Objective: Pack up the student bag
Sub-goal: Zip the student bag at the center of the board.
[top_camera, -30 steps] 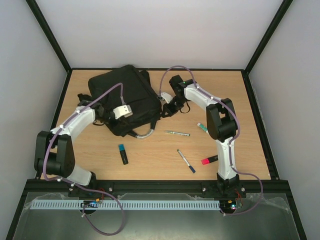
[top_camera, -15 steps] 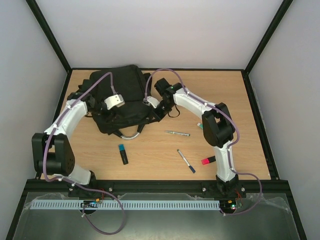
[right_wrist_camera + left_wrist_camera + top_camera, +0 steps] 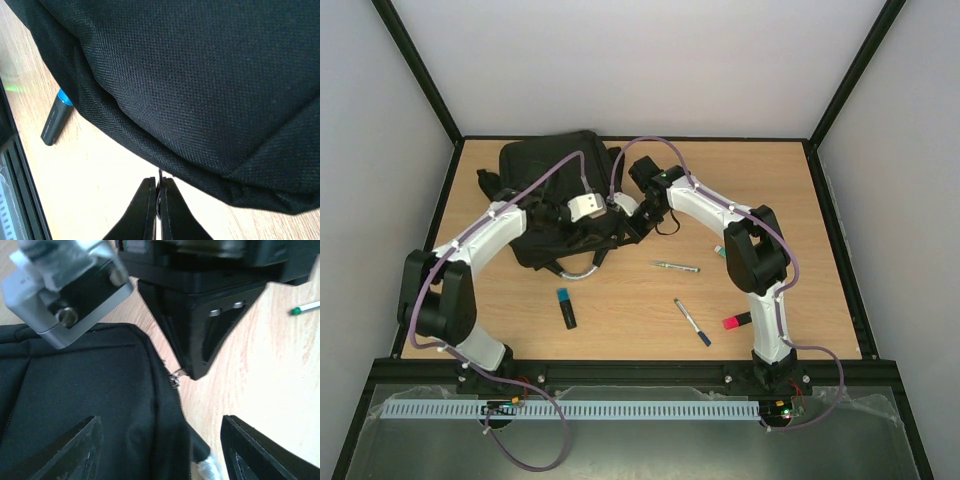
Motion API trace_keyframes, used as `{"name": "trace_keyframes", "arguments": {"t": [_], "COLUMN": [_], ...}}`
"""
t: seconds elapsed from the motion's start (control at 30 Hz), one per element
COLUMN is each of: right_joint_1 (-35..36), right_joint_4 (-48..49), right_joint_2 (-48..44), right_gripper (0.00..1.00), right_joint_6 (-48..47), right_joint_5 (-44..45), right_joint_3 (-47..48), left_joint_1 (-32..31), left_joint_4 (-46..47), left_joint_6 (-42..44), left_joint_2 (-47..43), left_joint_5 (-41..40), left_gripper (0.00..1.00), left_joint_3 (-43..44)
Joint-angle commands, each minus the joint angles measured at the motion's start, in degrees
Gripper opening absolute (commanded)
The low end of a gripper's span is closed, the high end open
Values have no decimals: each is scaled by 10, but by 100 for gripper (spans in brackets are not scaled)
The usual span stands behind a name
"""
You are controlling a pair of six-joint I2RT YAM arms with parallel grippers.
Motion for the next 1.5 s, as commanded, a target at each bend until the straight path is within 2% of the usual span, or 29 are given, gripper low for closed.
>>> {"name": "trace_keyframes", "arguments": {"t": [0.0,0.2,0.47,0.67,0.8,1.03,1.2,1.37,1.47], "right_joint_1": [-1,-1,-1,-1,-1,-1,-1,-1,-1], "right_joint_4": [-24,-25,-25,-26,-27,-26,-24,-24,-24], "right_joint_2": [-34,-35,-35,-31,-29,-28,-25,-24,-21], "right_gripper": [1,1,1,1,1,1,1,1,1], "right_joint_6": [4,2,1,0,0,0,2,1,2], "right_joint_5": [-28,-26,-22,-23,-23,-13,-9,-8,-7], "right_joint_3": [-3,-8,-8,-3,-4,-6,-7,-7,-4], "left_joint_1": [-2,-2,38,73,76,75,64,62,55], "left_joint_4": [70,65,-21,-77,-91,-123,-119,-91,-87], "left_joint_6": [-33,-2,35,66,65,62,64,43,43], "left_joint_2": [39,64,27,27,34,54,64,66,70], "left_joint_5": [-3,-24,-27,-36,-24,35,26,9,3], "left_gripper": [67,67,66,61,56,55,35,30,21], "left_joint_3": [-7,5,25,26,30,55,51,50,51]}}
